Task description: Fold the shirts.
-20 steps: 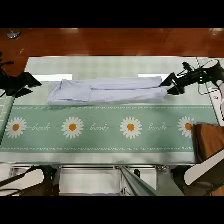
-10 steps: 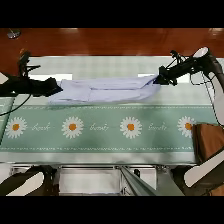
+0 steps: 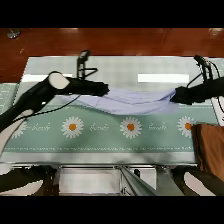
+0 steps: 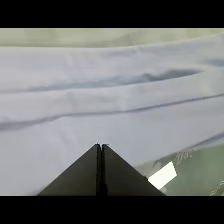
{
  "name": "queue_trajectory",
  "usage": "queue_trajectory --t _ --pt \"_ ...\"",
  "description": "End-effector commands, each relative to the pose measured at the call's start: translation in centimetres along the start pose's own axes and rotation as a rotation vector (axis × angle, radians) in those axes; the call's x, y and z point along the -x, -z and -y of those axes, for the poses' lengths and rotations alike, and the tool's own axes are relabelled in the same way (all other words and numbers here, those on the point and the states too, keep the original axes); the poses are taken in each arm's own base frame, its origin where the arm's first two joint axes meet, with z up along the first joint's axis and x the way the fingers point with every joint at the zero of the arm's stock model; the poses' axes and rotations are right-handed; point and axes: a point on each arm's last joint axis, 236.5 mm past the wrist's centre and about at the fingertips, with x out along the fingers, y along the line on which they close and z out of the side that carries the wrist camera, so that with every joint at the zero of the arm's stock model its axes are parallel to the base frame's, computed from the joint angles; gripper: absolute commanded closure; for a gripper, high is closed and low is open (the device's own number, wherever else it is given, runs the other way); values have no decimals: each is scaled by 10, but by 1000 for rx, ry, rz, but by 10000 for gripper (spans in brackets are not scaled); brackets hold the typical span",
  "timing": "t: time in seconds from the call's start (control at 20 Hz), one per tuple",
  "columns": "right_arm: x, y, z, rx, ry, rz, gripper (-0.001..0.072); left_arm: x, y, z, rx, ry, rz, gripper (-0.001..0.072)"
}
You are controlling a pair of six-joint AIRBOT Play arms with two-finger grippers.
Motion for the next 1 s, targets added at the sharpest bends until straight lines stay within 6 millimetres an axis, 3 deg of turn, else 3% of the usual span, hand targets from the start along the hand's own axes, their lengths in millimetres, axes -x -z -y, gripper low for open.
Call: queue_trajectory --t 0.0,0.1,0.25,0.4,0.5,0.6,0.75,0.85,0.95 --pt "22 41 -10 -16 15 79 691 -81 27 41 -5 58 -128 692" --pt "33 43 -16 -14 11 116 691 -117 56 64 13 95 -252 692" --pt "40 42 -26 -6 -20 144 690 -151 105 105 5 142 -388 692" --pt "44 32 -38 1 -64 189 691 -156 159 147 -30 221 -540 691" --pt "52 24 -44 11 -75 222 691 -154 162 158 -48 234 -543 691" --pt "62 20 -49 30 -76 237 691 -146 132 150 -33 240 -504 691" --pt "67 19 -64 77 -94 240 691 -108 45 102 42 216 -379 691" --pt "59 22 -78 100 -118 213 691 -61 -15 59 99 192 -281 691" --pt "41 21 -97 125 -152 178 691 6 -64 22 89 148 -178 691"
